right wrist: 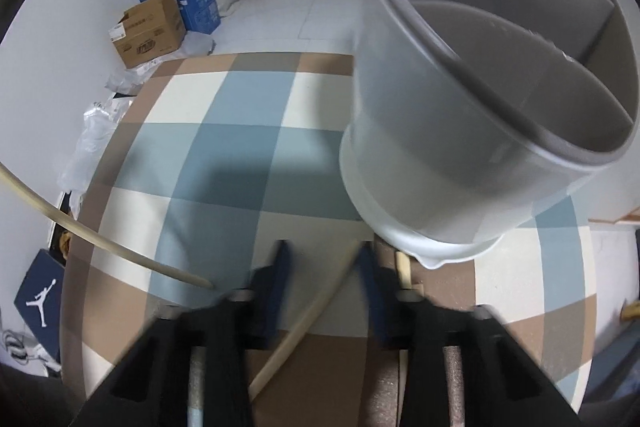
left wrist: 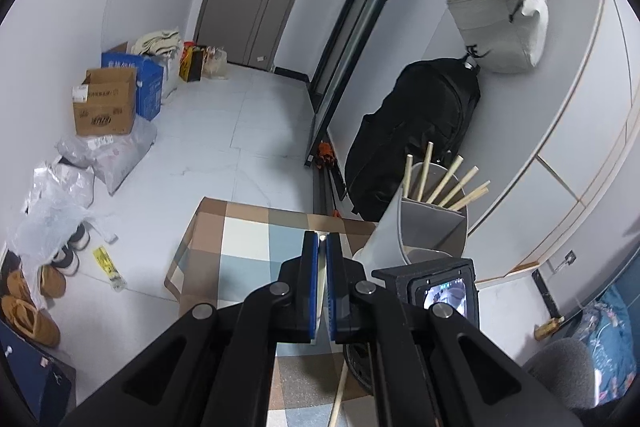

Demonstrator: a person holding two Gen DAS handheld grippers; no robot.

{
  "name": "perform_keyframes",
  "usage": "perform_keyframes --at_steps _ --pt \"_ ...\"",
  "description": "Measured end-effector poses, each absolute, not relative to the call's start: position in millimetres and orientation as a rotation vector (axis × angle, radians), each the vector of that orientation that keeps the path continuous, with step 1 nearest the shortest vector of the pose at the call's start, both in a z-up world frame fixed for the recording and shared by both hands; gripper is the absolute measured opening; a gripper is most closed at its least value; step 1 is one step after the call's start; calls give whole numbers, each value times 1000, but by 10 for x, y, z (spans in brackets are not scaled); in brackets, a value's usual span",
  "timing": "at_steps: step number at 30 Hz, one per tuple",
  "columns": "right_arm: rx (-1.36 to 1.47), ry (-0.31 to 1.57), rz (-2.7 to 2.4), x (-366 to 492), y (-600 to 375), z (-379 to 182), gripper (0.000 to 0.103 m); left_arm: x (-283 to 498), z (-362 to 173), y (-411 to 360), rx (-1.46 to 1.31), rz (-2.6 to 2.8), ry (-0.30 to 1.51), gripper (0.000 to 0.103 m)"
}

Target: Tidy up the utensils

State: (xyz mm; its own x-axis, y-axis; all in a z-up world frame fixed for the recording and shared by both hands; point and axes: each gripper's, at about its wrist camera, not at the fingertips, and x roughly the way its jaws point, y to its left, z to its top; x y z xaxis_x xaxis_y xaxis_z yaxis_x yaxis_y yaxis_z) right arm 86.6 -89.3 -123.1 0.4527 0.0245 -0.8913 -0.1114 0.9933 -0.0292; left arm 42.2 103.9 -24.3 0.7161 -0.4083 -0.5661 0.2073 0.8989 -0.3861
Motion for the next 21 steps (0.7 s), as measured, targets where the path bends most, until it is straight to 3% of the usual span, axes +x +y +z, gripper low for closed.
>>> perform_keyframes --at_steps 3,10,21 --pt "-98 1095 95 838 -856 -1198 6 441 -251 1087 -334 -339 699 0" --pt "-32 1071 183 782 -894 -1163 5 403 -227 1112 -330 -330 678 0" --pt "168 916 312 494 -1194 -483 5 355 -172 1082 -322 -365 649 0"
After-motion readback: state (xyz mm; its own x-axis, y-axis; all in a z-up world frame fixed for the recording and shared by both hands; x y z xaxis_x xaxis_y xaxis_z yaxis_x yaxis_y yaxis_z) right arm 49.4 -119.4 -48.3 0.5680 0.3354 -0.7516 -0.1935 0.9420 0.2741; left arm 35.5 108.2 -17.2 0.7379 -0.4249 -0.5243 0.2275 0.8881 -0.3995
